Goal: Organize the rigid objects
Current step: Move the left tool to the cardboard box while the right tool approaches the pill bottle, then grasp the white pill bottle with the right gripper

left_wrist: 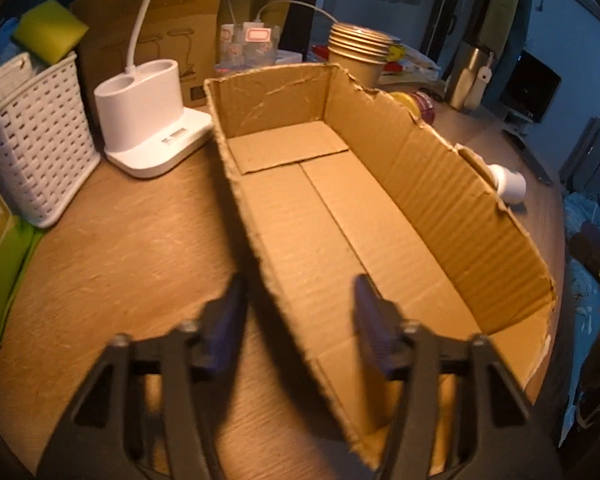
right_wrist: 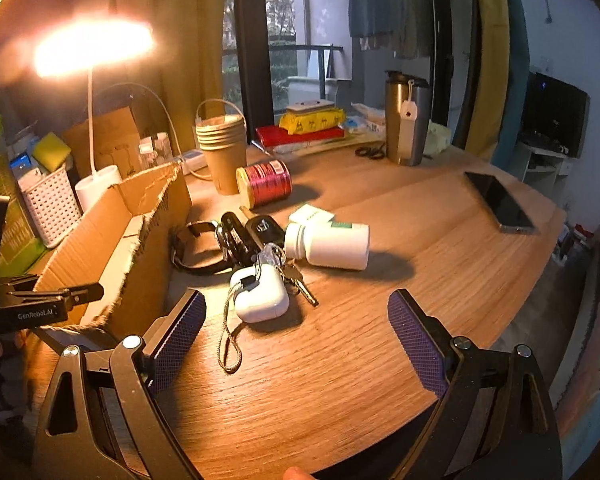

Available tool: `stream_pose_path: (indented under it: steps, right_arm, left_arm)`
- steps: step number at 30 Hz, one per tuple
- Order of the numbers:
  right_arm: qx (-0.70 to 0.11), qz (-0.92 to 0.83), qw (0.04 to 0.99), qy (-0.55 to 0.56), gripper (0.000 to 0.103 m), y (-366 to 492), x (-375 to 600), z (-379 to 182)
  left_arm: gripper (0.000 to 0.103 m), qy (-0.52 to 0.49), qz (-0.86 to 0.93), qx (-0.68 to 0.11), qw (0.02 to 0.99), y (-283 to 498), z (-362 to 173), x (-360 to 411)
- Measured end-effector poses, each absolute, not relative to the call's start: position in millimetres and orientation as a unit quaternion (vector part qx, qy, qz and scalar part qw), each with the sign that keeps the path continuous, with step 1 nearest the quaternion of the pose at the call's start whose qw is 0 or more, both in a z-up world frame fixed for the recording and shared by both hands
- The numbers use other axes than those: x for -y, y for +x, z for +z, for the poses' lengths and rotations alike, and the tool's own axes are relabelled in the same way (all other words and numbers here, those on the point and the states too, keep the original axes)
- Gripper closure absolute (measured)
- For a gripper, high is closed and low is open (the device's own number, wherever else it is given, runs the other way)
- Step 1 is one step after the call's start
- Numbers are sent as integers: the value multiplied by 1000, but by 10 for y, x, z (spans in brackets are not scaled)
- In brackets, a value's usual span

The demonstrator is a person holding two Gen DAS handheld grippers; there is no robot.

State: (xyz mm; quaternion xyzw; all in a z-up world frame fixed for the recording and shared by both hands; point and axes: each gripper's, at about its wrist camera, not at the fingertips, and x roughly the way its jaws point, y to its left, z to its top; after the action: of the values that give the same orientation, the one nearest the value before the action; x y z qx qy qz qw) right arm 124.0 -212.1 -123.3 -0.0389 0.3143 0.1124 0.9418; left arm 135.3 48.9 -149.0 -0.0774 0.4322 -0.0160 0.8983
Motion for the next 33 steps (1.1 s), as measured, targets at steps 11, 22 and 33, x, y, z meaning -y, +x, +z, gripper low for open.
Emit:
stream_pose_path:
  steps: [11,22,33]
  right_arm:
    - [-322,112,939,-38,9,1279,2134,-1362]
    - [-301,98,947,-58,9,1638,2297,-1270]
    - [-318,135,936,-71,9,2222,2451,-1333]
  left_arm:
    - [59,-69,-11,-436,897,1450,-1540,-439]
    - [57,-65,-9,-436,898,1458,-1530,-420]
    - [57,-65,-10,-435,898,1439,-1539,-414]
